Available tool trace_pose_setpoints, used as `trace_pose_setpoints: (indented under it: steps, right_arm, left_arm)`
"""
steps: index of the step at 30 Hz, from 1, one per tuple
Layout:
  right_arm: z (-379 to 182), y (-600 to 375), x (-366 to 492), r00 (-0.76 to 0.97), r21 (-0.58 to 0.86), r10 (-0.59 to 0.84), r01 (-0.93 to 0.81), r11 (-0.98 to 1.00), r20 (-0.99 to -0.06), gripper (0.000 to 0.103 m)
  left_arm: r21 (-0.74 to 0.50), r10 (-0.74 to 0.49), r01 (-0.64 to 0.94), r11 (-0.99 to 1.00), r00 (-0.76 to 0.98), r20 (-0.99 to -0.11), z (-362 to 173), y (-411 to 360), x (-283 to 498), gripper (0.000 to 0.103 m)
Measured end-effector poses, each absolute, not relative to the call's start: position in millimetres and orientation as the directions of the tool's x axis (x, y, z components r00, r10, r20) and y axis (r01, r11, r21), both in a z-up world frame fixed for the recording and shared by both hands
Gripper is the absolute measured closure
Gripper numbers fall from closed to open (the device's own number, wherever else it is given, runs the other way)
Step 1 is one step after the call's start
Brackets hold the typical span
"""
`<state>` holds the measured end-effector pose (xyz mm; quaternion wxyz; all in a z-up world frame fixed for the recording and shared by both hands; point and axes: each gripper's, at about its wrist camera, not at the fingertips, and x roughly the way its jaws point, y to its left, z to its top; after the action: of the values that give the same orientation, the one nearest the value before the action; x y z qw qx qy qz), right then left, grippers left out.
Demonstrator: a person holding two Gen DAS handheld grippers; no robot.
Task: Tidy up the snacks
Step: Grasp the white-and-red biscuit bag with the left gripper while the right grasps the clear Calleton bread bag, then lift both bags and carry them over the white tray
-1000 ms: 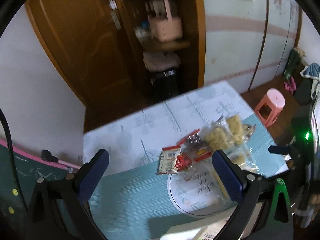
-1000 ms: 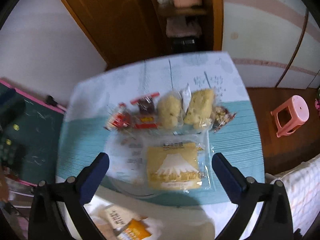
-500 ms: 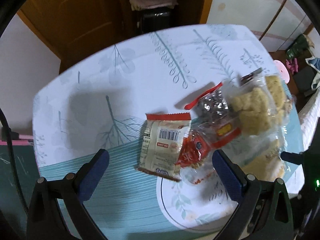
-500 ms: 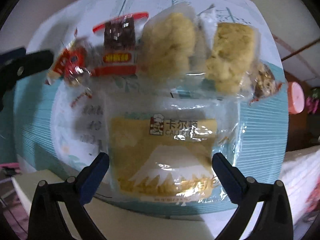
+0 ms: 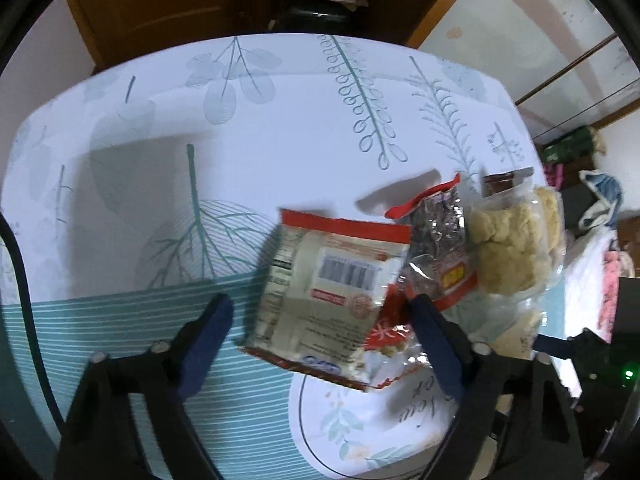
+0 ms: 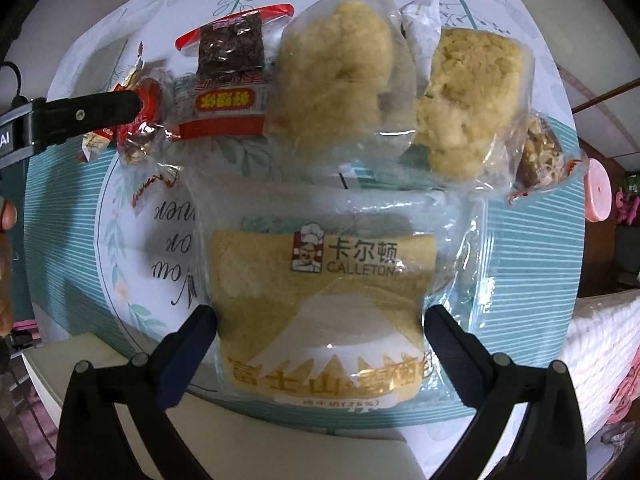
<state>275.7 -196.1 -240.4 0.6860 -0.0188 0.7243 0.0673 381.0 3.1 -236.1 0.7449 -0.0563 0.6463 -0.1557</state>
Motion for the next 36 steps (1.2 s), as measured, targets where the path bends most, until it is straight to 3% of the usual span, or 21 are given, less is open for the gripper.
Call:
trace_pose_setpoints:
  steps: [3, 11, 17, 23, 27, 28, 30, 31, 32, 36]
  right_arm:
    - [-245.2, -193.5, 269.0, -0.044, 0.072, 0.067, -0.122, 0.99, -0.997, 0.0]
    - [-240.0, -192.7, 254.6, -0.037, 0.091, 0.086, -0.168, 0.982, -0.996, 0.001]
    - [-232.9, -197.9, 241.2, -0.021, 0.111, 0.109, -0.17, 0.979, -0.994, 0.004]
    - [-223.6, -216.5, 235.2, 0.004, 0.158, 0.159, -0.124, 0.98, -0.987, 0.011]
    - [-211.5, -228.3, 229.2, 0.036, 0.191, 0.195, -0.094, 0.977, -0.98, 0.016]
    - [-204.6, -230.5, 227.4, 0.063, 0.209, 0.215, -0.096, 0.973, -0.975, 0.022]
    - [-189.7, -236.9, 227.5, 0.087, 0.279, 0.288, -0.097, 0.955, -0.954, 0.051]
    - [-181.6, -240.5, 225.6, 0.084, 0.351, 0.358, -0.081, 0.933, -0.93, 0.088]
    - [-179.5, -242.8, 224.7, 0.079, 0.363, 0.368, -0.067, 0.929, -0.926, 0.1]
    - [-180.0, -251.9, 218.8, 0.102, 0.324, 0.329, -0.057, 0.944, -0.939, 0.1]
  left_arm:
    - [-0.346, -0.362, 0.141, 0.928, 0.112, -0.926, -237.7, 8.1, 381.1, 0.027]
    - [-0.487, -0.491, 0.058, 0.871, 0.119, -0.863, -245.2, 26.6, 381.6, 0.027]
    - [-0.478, -0.481, 0.058, 0.876, 0.141, -0.865, -246.3, 38.3, 378.6, 0.03]
    - [-0.459, -0.462, 0.056, 0.887, 0.166, -0.871, -245.5, 39.7, 377.2, 0.05]
    - [-0.387, -0.39, 0.058, 0.92, 0.198, -0.899, -241.3, 35.0, 374.2, 0.057]
    - [-0.371, -0.375, 0.059, 0.927, 0.204, -0.905, -239.8, 34.7, 373.5, 0.057]
    - [-0.334, -0.338, 0.057, 0.941, 0.234, -0.912, -232.5, 34.1, 370.8, 0.058]
    - [-0.328, -0.332, 0.059, 0.943, 0.246, -0.91, -228.5, 35.0, 369.2, 0.058]
    - [-0.325, -0.329, 0.06, 0.944, 0.26, -0.908, -222.8, 35.4, 367.1, 0.058]
    - [-0.285, -0.295, 0.081, 0.955, 0.342, -0.892, -188.4, 31.6, 353.7, 0.058]
